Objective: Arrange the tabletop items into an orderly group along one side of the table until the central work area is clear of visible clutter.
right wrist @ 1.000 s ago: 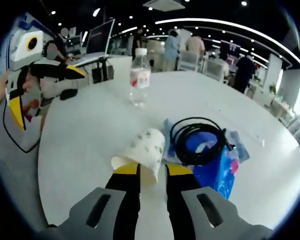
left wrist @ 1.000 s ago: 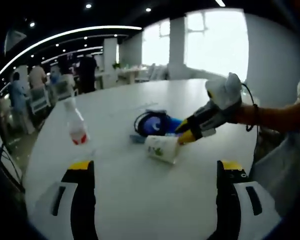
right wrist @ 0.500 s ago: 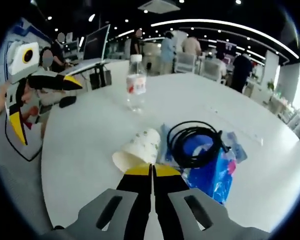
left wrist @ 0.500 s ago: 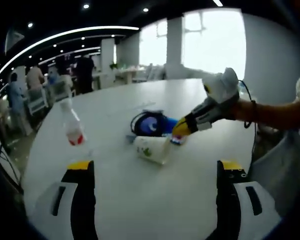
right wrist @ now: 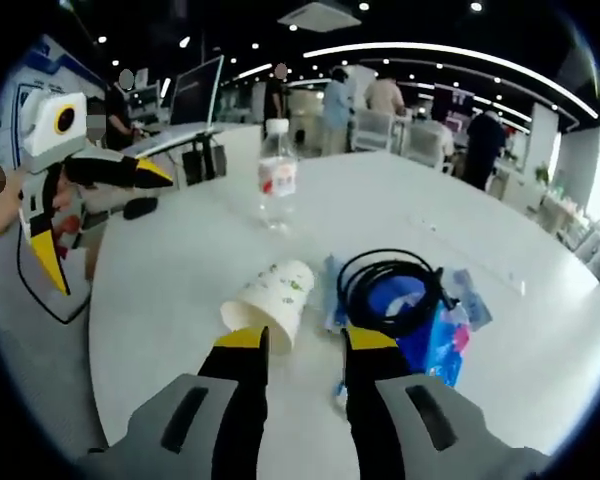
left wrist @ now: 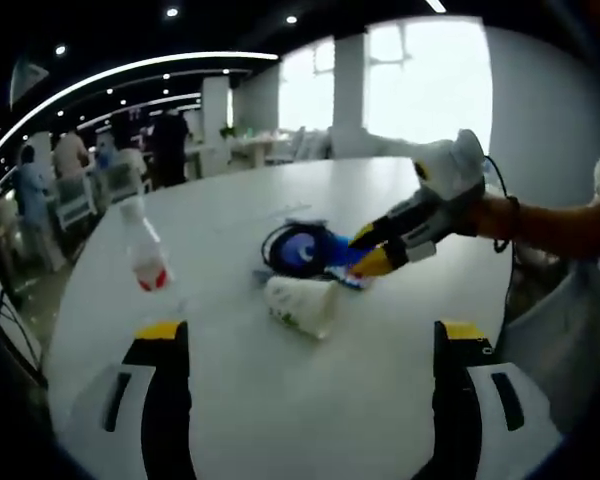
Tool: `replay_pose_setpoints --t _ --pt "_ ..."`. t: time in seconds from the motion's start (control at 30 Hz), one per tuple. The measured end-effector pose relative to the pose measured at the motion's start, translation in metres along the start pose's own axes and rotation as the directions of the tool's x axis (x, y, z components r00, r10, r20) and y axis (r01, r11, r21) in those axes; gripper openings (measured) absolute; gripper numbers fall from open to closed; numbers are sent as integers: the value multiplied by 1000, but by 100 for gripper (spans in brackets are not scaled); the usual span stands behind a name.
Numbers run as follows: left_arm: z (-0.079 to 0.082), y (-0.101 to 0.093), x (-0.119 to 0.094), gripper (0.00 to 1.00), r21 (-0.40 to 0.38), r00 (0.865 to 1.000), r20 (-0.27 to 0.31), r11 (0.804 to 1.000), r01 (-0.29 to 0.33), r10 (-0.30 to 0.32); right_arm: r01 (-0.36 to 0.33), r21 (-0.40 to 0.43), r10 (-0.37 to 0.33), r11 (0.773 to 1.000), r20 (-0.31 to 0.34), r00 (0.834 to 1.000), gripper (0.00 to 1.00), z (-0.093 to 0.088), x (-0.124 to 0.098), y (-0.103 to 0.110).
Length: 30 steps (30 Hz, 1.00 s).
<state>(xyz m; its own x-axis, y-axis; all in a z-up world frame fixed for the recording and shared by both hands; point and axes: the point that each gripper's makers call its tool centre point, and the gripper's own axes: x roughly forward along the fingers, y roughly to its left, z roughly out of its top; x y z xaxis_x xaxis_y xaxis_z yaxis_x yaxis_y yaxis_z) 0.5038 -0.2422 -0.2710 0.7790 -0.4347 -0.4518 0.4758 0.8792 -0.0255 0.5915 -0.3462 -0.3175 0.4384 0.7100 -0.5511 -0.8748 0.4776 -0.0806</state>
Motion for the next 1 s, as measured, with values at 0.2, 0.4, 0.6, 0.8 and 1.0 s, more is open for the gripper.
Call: replay_pose_setpoints --t 0.2,0.4,0.6,0.8,1.0 --pt "0 1 0 99 3 1000 -2 1000 -2 2 -9 -31 9 999 -17 1000 66 -1 3 4" --pt "0 2 -1 99 -1 1000 -2 1000 -4 4 -16 -42 14 999 -30 999 76 -2 9 8" --pt "-2 -2 1 99 -3 1000 -12 1000 13 -13 1 -59 -4 998 -45 999 91 -5 18 7" --pt "-2 0 1 99 -5 1000 -11 1000 8 -8 0 -52 -3 999 -56 998 99 -8 26 6" --pt "-4 0 0 99 -9 1000 -16 1000 5 -5 -31 -40 28 999 -77 997 99 -14 34 9"
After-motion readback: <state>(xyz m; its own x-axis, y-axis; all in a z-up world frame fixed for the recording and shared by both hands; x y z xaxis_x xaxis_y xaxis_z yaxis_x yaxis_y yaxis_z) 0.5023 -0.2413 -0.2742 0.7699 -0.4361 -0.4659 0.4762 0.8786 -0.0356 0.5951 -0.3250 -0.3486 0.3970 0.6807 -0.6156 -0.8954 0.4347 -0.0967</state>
